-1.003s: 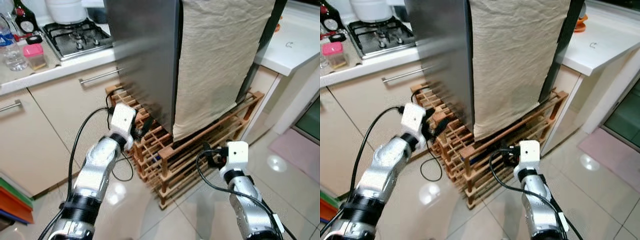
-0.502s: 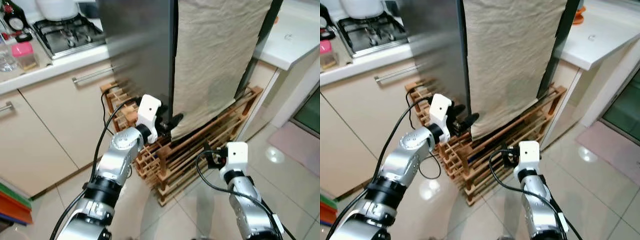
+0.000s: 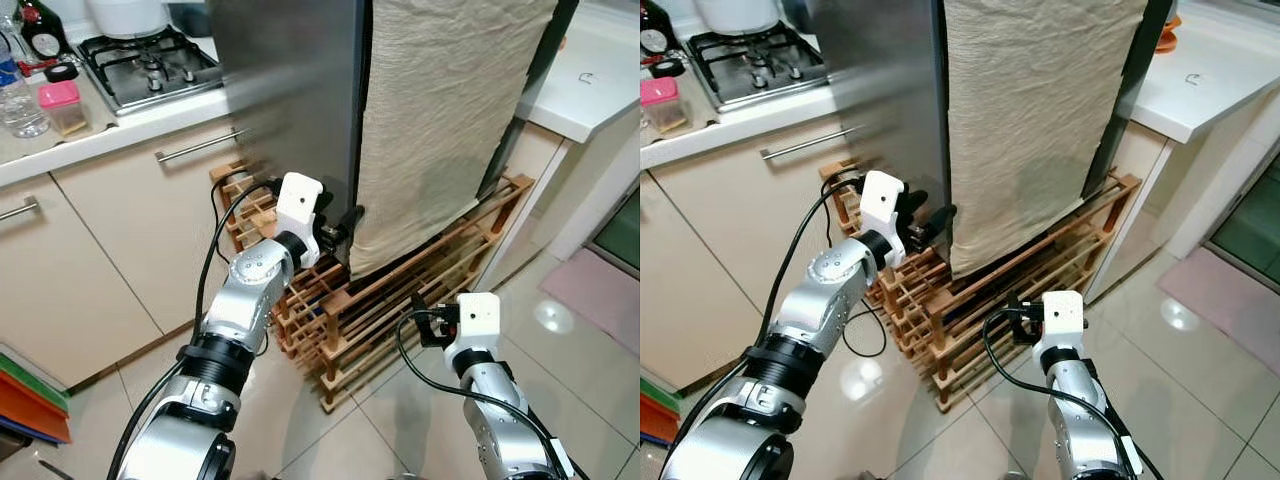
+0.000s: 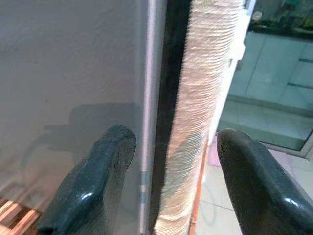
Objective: Restocking fridge
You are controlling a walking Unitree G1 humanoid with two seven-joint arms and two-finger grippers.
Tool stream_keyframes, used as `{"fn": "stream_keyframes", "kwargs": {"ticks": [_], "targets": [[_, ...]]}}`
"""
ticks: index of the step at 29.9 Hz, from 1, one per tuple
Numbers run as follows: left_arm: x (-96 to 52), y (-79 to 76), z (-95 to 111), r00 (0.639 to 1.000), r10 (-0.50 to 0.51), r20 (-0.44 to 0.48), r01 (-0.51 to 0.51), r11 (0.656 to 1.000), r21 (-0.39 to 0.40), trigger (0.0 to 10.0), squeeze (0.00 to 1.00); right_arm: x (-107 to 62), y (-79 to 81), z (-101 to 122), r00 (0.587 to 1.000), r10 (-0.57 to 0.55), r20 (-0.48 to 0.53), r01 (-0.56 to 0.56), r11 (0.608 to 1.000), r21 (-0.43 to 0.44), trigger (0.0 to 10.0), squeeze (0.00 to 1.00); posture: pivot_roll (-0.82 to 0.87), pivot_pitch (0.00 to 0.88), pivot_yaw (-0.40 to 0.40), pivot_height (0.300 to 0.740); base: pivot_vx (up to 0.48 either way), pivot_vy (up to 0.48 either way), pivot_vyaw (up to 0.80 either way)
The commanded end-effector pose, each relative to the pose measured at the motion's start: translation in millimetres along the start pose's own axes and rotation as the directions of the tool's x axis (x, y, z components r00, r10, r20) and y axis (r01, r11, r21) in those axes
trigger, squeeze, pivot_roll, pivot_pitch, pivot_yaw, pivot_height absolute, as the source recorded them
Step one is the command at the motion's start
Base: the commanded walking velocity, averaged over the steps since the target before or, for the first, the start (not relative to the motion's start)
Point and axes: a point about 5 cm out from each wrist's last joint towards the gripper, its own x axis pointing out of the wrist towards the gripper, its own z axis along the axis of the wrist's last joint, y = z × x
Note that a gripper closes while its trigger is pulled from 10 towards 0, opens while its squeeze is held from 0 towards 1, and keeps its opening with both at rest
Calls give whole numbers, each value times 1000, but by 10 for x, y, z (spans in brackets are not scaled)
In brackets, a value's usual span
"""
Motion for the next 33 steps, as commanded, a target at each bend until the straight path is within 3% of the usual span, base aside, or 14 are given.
{"fn": "stream_keyframes", "kwargs": {"ticks": [1,10,23,33], "targets": [[53,-21,63,1000,-20,16,20,1000,-2,10000,0,-8,-24,20,1000,-7,13,7,1000,-10,10000,0,-61,0,44,740,0,0,0],[152,-26,-1,1000,-9,-15,9,1000,27,10000,0,-10,-28,20,1000,-5,14,5,1000,-16,10000,0,-69,0,45,740,0,0,0],[256,22,18,997,82,-12,-80,991,107,10000,0,-76,-59,-12,1000,-16,3,16,1000,-24,10000,0,-93,0,44,740,0,0,0],[319,-169,-24,1000,-6,-4,6,1000,26,10000,0,-108,-50,4,1000,-12,10,12,1000,-12,10000,0,-98,0,44,740,0,0,0]]}}
